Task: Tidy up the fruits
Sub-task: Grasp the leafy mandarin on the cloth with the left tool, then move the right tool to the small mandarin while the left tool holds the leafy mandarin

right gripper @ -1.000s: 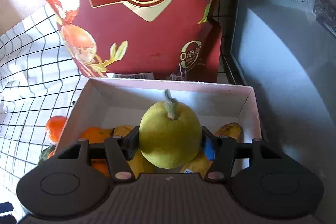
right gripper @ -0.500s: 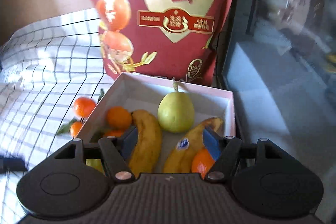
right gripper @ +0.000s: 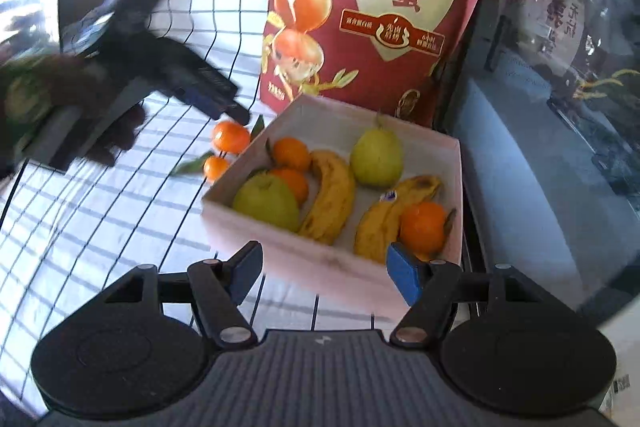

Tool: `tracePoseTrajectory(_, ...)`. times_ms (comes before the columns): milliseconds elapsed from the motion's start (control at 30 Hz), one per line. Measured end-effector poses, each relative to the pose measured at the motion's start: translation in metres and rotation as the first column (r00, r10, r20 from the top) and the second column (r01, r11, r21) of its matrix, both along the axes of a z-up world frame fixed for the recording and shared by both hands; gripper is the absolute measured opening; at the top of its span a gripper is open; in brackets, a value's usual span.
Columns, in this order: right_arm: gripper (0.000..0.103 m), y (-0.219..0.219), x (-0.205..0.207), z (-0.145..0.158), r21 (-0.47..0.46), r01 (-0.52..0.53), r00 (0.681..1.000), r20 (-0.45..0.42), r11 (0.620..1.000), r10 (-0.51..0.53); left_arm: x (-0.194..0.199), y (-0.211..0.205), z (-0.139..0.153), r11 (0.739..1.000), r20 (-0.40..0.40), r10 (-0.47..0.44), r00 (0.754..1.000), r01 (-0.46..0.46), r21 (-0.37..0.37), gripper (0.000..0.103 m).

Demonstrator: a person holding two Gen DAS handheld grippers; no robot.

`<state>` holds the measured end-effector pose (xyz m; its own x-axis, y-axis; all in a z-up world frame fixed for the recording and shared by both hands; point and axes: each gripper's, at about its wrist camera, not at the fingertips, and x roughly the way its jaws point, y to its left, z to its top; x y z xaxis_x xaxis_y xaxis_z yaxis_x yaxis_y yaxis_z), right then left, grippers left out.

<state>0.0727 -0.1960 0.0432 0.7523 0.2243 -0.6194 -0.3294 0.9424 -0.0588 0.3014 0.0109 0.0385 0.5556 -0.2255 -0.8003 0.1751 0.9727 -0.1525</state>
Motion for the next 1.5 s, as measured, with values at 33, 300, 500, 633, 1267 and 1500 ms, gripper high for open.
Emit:
tracePoseTrajectory(33, 0.069, -0.001, -0.005, -0.002, -0.008, 0.003, 1.0, 0.003, 1.0, -0.003, 0.001, -0.002, -0.002, 1.0, -0.001, 0.006, 1.0, -0.006, 0.02, 0.049)
tracePoseTrajectory(300, 0.069, -0.013, -0.014, -0.011, 0.002, 0.042, 0.999, -0.032, 0.999, -0.042, 0.003, 0.004, -0.012, 0.998, -0.027, 0.034, 0.999, -0.033, 0.047, 0.051)
tracePoseTrajectory(500, 0.069, 0.001, -0.013, 0.002, 0.005, 0.022, 1.0, 0.01, 1.0, -0.022, -0.026, 0.028, -0.001, 0.991, -0.019, 0.078, 0.997, -0.079, -0.106, 0.05)
tracePoseTrajectory(633, 0.069, 0.022, -0.007, 0.014, -0.003, -0.024, 0.999, 0.044, 1.0, 0.024, -0.075, 0.059, 0.003, 0.977, -0.014, 0.091, 0.996, -0.092, -0.192, 0.05)
tracePoseTrajectory(1267, 0.04, 0.198, 0.144, -0.018, -0.248, -0.135, 0.983, -0.159, 0.959, 0.097, -0.262, 0.141, -0.008, 0.95, -0.056, 0.259, 0.964, -0.264, -0.167, 0.05)
tracePoseTrajectory(1500, 0.03, 0.217, 0.15, -0.033, -0.355, -0.118, 0.989, -0.13, 0.928, 0.076, -0.278, 0.156, -0.002, 0.954, -0.028, 0.263, 0.964, -0.265, -0.144, 0.05)
